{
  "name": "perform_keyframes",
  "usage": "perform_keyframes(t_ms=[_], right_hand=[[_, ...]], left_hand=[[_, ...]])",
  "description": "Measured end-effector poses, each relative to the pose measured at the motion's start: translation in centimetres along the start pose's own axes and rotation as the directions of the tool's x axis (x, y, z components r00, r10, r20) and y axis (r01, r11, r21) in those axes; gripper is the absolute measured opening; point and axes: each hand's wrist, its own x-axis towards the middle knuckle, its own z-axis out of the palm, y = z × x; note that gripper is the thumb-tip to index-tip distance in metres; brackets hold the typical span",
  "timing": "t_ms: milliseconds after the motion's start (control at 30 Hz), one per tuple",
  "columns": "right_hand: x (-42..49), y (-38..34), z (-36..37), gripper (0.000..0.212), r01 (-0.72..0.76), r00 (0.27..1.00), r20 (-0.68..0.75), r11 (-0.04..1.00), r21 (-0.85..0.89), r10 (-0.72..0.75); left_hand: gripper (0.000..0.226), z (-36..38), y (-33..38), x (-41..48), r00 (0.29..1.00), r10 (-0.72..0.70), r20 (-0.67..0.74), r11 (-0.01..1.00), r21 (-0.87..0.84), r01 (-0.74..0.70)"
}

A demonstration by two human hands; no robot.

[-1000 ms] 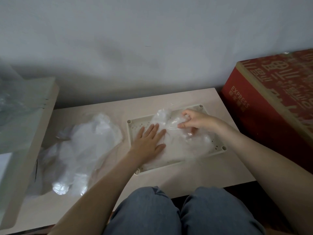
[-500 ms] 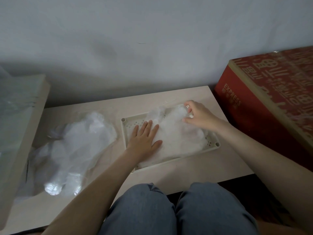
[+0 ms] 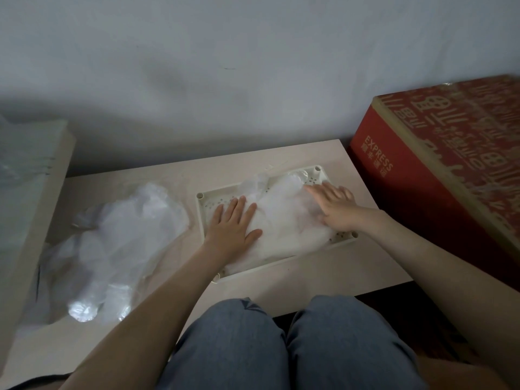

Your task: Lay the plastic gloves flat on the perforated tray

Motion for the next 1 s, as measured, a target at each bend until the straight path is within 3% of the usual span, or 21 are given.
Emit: perform_keyframes(t_ms=[100, 233, 333, 400, 467, 533, 600, 667, 733, 833, 1000], right_hand=[[-0.4, 0.4, -0.7, 0.083, -0.031, 0.994, -0.104, 0.998, 0.054, 0.036], [-0.1, -0.1, -1.7, 0.079, -0.007, 0.968, -0.246, 0.989, 0.145, 0.043], [-0.1, -1.4, -2.6, 0.073, -0.004, 0.965, -0.256, 0.982, 0.187, 0.052], [-0.2, -2.5, -3.2, 0.065, 0.028, 0.964, -0.264, 0.983, 0.181, 0.021], [-0.2, -3.8, -3.4, 0.059, 0.063, 0.961, -0.276, 0.982, 0.176, -0.012], [-0.2, -4.9, -3.3, 0.054, 0.078, 0.963, -0.268, 0.981, 0.177, -0.028], [-0.3, -6.4, -3.4, 0.051, 0.111, 0.961, -0.269, 0.98, 0.168, -0.062], [-0.5, -8.2, -3.7, 0.05, 0.158, 0.954, -0.278, 0.976, 0.151, -0.111], [-0.6, -9.8, -4.0, 0.048, 0.203, 0.945, -0.289, 0.968, 0.149, -0.154], [-0.5, -11.7, -4.3, 0.046, 0.254, 0.934, -0.294, 0.956, 0.15, -0.202], [-1.0, -13.4, -5.2, 0.047, 0.285, 0.931, -0.279, 0.946, 0.156, -0.235]], left_hand=[[0.072, -0.3, 0.1, 0.0, 1.0, 0.002, 0.001, 1.0, -0.015, -0.002], [0.065, -1.6, 0.4, -0.4, 0.999, 0.01, -0.04, 0.973, -0.23, -0.019], [0.051, -3.2, 0.5, -1.0, 0.982, -0.024, -0.185, 0.91, -0.412, -0.055], [0.039, -4.2, 0.0, -1.8, 0.937, -0.061, -0.343, 0.9, -0.425, -0.097], [0.034, -4.6, -1.2, -2.9, 0.872, -0.158, -0.463, 0.918, -0.393, -0.042], [0.038, -4.3, -2.6, -4.0, 0.86, -0.319, -0.399, 0.907, -0.392, 0.155], [0.045, -3.2, -4.9, -5.6, 0.846, -0.486, -0.22, 0.85, -0.343, 0.4], [0.043, -1.7, -6.9, -7.3, 0.835, -0.545, -0.075, 0.819, -0.263, 0.51], [0.03, -0.8, -8.3, -8.6, 0.856, -0.516, -0.008, 0.825, -0.271, 0.495], [0.021, -0.7, -9.0, -9.7, 0.873, -0.487, -0.013, 0.841, -0.275, 0.465], [0.025, -2.9, -9.3, -10.0, 0.822, -0.565, -0.069, 0.781, -0.366, 0.505]])
